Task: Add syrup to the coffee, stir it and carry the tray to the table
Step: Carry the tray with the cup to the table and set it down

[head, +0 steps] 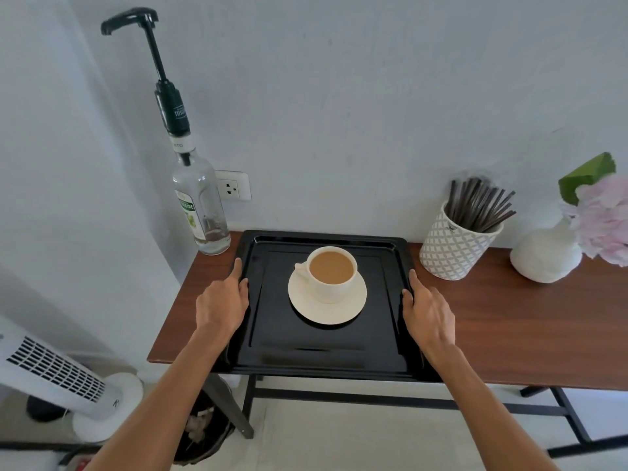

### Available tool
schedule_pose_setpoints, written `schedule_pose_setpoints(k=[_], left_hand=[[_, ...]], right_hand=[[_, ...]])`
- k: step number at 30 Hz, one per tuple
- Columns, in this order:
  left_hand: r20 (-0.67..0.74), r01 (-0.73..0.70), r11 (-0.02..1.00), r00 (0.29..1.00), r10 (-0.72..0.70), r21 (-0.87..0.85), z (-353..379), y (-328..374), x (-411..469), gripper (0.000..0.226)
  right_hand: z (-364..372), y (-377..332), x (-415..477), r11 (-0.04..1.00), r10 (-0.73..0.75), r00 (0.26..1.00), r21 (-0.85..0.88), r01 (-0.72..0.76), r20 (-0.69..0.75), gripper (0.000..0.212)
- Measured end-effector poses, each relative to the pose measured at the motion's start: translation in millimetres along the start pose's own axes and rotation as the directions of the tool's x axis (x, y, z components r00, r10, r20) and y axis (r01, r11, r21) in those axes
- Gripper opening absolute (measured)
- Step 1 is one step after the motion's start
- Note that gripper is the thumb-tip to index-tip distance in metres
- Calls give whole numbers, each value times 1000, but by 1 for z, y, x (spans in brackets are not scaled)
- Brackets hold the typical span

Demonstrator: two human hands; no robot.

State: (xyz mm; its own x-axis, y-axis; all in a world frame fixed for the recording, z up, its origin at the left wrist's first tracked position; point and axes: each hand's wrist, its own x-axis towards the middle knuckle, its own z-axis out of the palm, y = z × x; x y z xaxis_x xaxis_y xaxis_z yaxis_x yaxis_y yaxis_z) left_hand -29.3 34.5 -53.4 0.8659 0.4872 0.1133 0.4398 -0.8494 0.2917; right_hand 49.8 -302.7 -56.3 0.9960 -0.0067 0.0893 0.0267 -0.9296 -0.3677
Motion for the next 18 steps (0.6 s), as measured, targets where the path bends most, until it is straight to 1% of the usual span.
schedule_pose_setpoints(k=[8, 18], left_hand=[[-42, 37, 998, 998, -39, -54, -6, -9, -19, 50], [-115, 124, 988, 984, -135, -94, -17, -28, -68, 50]], right_hand=[[-5, -1, -5, 997, -28, 1000, 67, 28, 9, 54], [-13, -7, -22, 978, -141, 990, 158, 135, 29, 54]])
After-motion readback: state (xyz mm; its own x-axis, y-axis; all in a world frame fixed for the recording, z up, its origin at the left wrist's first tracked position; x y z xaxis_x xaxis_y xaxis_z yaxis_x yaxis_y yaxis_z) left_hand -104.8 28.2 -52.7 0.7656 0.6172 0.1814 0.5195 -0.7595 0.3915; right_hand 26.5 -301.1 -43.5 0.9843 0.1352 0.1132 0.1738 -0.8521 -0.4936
